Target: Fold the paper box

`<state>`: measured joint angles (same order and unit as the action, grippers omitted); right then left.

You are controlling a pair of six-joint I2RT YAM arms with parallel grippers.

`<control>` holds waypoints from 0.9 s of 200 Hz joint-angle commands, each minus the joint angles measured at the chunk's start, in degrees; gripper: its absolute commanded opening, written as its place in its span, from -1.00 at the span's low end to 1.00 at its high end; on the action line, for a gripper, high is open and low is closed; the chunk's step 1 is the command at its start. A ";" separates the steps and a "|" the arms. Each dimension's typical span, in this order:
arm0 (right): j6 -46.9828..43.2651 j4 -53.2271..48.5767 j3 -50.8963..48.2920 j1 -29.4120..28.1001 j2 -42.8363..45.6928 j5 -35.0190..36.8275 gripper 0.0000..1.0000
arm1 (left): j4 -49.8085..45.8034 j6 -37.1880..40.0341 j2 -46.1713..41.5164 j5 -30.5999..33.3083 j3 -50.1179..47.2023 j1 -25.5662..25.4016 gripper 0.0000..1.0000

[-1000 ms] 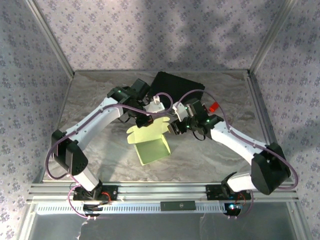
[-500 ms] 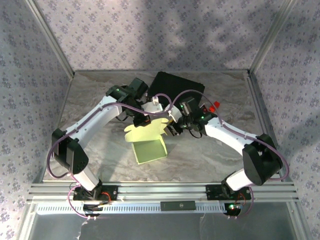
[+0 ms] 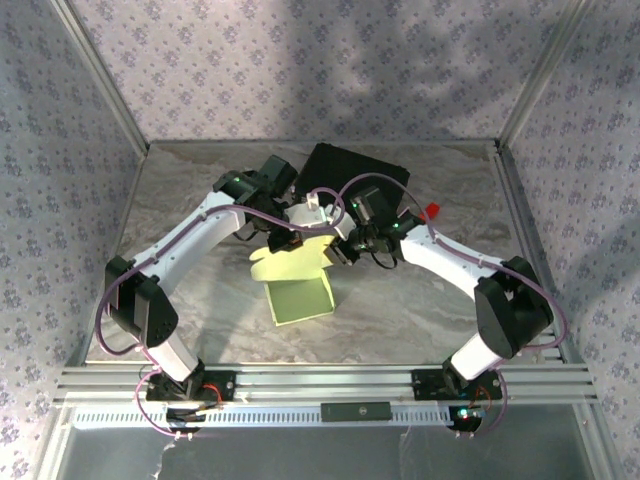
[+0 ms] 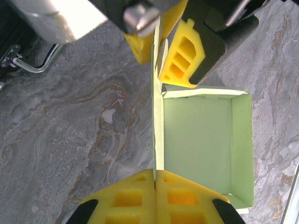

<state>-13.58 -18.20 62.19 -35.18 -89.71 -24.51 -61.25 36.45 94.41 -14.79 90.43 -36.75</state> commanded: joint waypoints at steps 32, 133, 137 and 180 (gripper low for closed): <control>-0.83 -3.20 2.28 -1.31 -0.94 0.15 -0.66 | 1.62 1.26 -1.02 0.54 0.96 0.27 -1.00; -1.22 -0.41 -2.91 -2.08 5.36 10.26 -1.00 | 8.24 -10.96 -9.70 12.96 -7.35 -0.19 -0.04; -1.25 -0.63 -2.92 -1.83 5.40 10.11 -1.00 | 8.27 -11.83 -10.47 12.66 -8.28 0.08 0.01; -3.09 -4.05 -1.31 -1.10 2.42 9.79 -1.00 | 11.28 -16.36 -16.98 3.90 -17.16 4.62 0.99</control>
<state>-14.39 -19.27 59.75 -36.84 -85.82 -15.64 -52.16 24.05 80.42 -4.73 76.47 -35.07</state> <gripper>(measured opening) 0.061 0.925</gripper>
